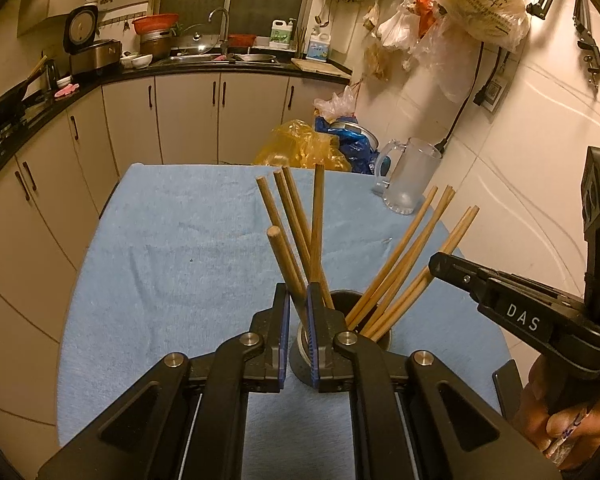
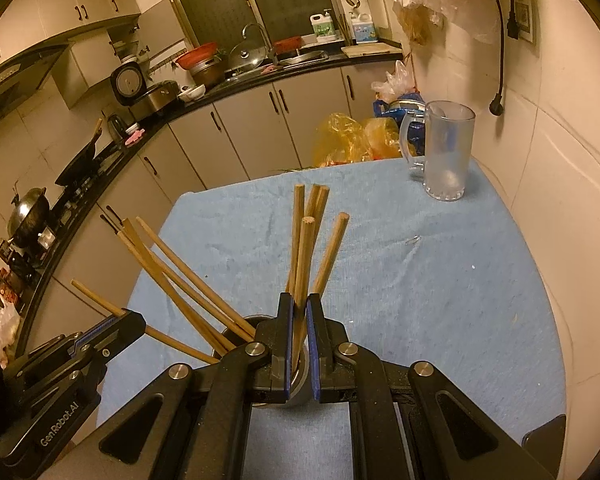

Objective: Organize utensils
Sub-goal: 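Lower the chopsticks into the cup and open both tools to release them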

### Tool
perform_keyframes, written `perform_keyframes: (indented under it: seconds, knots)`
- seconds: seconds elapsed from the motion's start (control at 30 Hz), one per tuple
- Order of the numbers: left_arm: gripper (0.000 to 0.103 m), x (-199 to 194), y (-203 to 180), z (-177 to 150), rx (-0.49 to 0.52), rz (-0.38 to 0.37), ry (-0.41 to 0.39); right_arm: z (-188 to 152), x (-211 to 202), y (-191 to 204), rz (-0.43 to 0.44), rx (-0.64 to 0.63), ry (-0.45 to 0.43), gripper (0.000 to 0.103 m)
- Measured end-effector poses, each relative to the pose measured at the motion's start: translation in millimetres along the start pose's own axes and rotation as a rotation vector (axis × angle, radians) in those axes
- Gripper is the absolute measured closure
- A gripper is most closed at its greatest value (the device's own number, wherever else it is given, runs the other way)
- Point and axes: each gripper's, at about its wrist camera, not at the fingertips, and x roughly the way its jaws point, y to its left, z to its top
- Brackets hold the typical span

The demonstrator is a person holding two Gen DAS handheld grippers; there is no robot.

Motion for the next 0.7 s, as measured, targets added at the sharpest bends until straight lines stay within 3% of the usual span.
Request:
perform_keyframes:
  seconds: [0.23,0.33,0.4,0.43,0.5,0.7]
  knots:
    - [0.093,1,1,-1,0.002,0.004,-0.002,2,-4,-1,0.013,0.011,0.012,0.095]
    - [0.080,0,1,-2,0.000,0.010,-0.010,3,-11,-1,0.014,0.017,0.004,0.095]
    - [0.077,-1,1,-2,0.001,0.017,-0.017,4,-17,-2,0.014,0.022,-0.008,0.092]
    - [0.077,0,2,-3,0.001,0.020,-0.016,5,-20,-3,0.011,0.026,-0.012,0.090]
    - [0.074,-1,3,-4,-0.004,0.026,-0.013,5,-26,-5,0.002,0.035,-0.020,0.073]
    - [0.058,-8,4,-5,-0.019,0.056,-0.018,2,-43,-10,-0.050,0.051,-0.040,0.047]
